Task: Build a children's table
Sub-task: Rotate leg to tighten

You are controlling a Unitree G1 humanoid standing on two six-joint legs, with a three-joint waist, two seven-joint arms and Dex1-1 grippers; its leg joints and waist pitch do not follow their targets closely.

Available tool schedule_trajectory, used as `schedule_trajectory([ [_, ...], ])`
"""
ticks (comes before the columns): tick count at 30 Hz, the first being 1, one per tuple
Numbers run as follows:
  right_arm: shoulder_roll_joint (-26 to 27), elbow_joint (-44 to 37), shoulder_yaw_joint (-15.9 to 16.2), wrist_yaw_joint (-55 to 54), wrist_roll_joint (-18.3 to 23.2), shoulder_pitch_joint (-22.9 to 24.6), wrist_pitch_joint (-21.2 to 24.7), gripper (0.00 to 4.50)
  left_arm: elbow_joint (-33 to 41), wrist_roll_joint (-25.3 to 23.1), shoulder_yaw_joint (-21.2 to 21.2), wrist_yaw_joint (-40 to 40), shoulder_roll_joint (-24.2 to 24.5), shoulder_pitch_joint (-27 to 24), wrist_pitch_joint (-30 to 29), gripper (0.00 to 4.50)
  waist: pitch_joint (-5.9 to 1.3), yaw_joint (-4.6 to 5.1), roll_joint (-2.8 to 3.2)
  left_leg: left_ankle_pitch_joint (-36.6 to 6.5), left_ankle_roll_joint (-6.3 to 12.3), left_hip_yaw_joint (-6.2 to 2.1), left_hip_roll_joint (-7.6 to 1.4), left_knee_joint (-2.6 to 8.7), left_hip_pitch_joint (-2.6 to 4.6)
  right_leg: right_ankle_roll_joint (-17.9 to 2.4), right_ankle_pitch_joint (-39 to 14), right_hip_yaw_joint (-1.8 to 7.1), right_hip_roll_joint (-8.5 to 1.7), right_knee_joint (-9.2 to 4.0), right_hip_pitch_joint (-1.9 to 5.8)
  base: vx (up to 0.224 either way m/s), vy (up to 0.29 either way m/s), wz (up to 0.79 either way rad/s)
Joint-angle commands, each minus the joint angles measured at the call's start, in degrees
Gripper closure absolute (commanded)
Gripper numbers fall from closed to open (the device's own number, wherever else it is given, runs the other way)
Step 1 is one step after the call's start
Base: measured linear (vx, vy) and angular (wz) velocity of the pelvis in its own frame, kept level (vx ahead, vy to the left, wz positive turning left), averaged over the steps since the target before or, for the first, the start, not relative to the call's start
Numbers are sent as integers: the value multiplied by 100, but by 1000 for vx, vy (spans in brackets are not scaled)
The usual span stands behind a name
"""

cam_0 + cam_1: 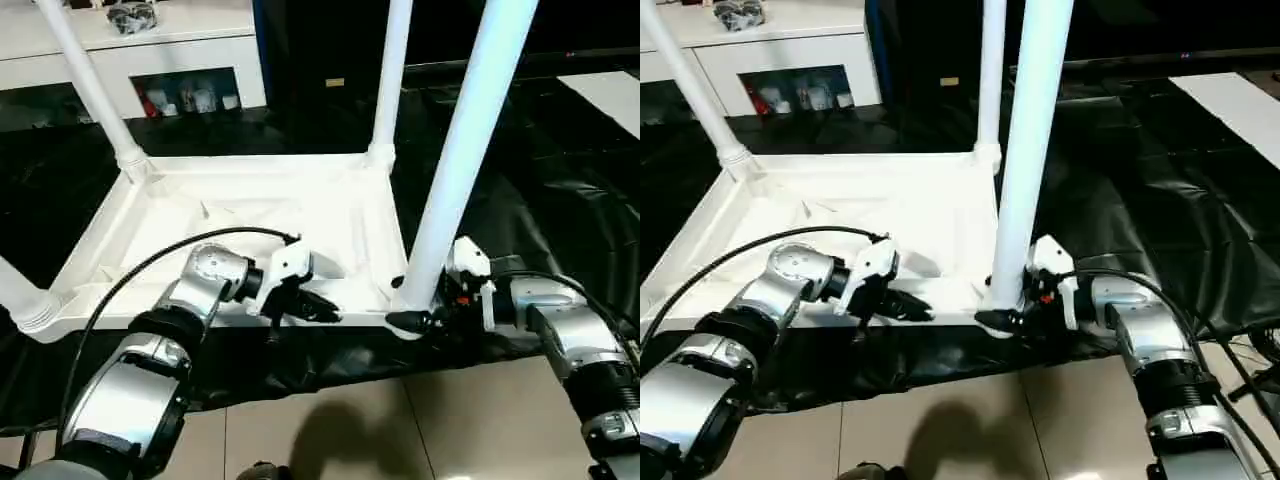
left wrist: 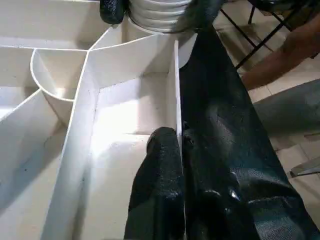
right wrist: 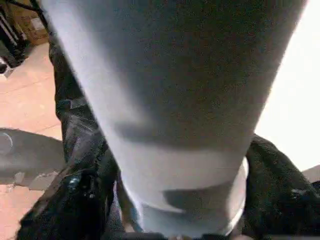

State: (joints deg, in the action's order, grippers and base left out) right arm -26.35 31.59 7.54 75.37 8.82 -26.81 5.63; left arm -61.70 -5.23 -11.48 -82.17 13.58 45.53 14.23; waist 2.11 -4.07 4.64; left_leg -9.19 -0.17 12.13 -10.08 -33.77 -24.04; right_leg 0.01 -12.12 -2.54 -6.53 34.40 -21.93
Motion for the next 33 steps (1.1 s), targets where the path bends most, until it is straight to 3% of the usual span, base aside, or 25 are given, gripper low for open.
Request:
schedule_trajectory([
  [1,136,-70,240,-13,-124,110,9,148,93,36,-107,-99,-84,87,91,450,-372,7,-78,-1268,545,-155,-343,395,248,-1647,5,103,-260,-318,157,0,0,0],
  [5,398,-111,72,-629,-70,172,181,170,63,42,-23,289,-196,122,-101,450,-355,8,-70,-1374,499,-162,-358,424,254,-1606,-248,102,-250,-335,146,0,0,0],
  [7,591,24,-49,-1255,-169,126,156,174,43,1,19,670,-285,176,-308,450,-338,37,-69,-1631,336,-163,-359,456,262,-1571,-579,108,-250,-353,130,0,0,0],
  [8,677,98,-105,-1539,-215,93,160,175,34,-22,31,839,-325,200,-404,450,-319,84,-71,-1922,125,-178,-346,492,272,-1486,-1053,109,-256,-393,118,0,0,0],
  [9,973,350,-273,-2389,-319,-28,164,176,-5,-88,57,1385,-508,264,-562,450,-316,91,-35,-2013,64,-186,-343,498,279,-1451,-1184,111,-260,-404,113,0,0,0],
  [10,1003,375,-288,-2474,-330,-40,164,176,-8,-92,61,1438,-527,270,-581,450,-294,145,-37,-2216,-95,-189,-343,524,296,-1404,-1383,130,-253,-424,63,0,0,0],
  [12,1308,599,-440,-3196,-376,-171,208,176,-33,-125,86,1891,-726,310,-719,450,-300,203,-56,-2392,-264,-218,-327,544,303,-1296,-1585,135,-257,-441,71,0,0,0],
  [13,1418,656,-492,-3411,-370,-213,252,176,-37,-133,88,2023,-796,317,-756,450,-298,231,-63,-2449,-258,-217,-312,536,313,-1259,-1616,139,-252,-472,58,0,0,0],
  [14,1729,916,-597,-4191,-447,-384,259,176,-41,-179,79,2457,-1008,316,-841,450,-303,256,-22,-2408,-261,-222,-314,539,302,-1243,-1511,150,-251,-465,59,0,0,0],
  [16,1855,1029,-632,-4497,-480,-458,214,176,-40,-189,78,2609,-1098,310,-878,450,-313,288,-46,-2355,-214,-223,-295,541,280,-1218,-1381,130,-239,-473,89,0,0,0],
  [17,2022,1157,-681,-4822,-505,-546,136,176,-31,-203,64,2798,-1205,299,-902,450,-309,295,-45,-2279,-179,-201,-293,531,287,-1223,-1291,144,-246,-481,67,0,0,0],
  [21,2338,1293,-716,-5010,-522,-670,-327,176,-7,-216,64,3034,-1379,257,-882,450,-320,281,-49,-2145,-23,-188,-287,510,290,-1178,-1198,146,-249,-503,79,0,0,0],
  [22,2345,1295,-720,-5006,-521,-672,-344,176,-5,-217,64,3040,-1381,256,-878,450,-330,274,-48,-2024,31,-187,-288,505,280,-1191,-1049,142,-244,-488,96,0,0,0],
  [23,2363,1315,-793,-4951,-459,-701,-428,121,16,-239,59,3057,-1362,239,-813,450,-328,264,-57,-1933,101,-180,-287,502,275,-1211,-933,135,-234,-481,107,0,0,0],
  [27,2193,1300,-807,-4683,-425,-686,-636,101,53,-252,19,2839,-1206,182,-544,450,-339,241,-44,-1731,248,-170,-290,482,265,-1265,-752,126,-236,-462,127,0,0,0],
  [29,2042,1236,-708,-4515,-509,-614,-748,69,68,-206,26,2666,-1129,158,-443,450,-352,225,-53,-1622,320,-163,-291,463,255,-1294,-636,117,-234,-445,148,0,0,0],
  [33,1745,1069,-662,-3787,-379,-450,-747,69,72,-188,-21,2247,-931,127,-263,450,-368,187,-52,-1256,571,-143,-292,416,231,-1390,-177,97,-235,-400,178,0,0,0],
])
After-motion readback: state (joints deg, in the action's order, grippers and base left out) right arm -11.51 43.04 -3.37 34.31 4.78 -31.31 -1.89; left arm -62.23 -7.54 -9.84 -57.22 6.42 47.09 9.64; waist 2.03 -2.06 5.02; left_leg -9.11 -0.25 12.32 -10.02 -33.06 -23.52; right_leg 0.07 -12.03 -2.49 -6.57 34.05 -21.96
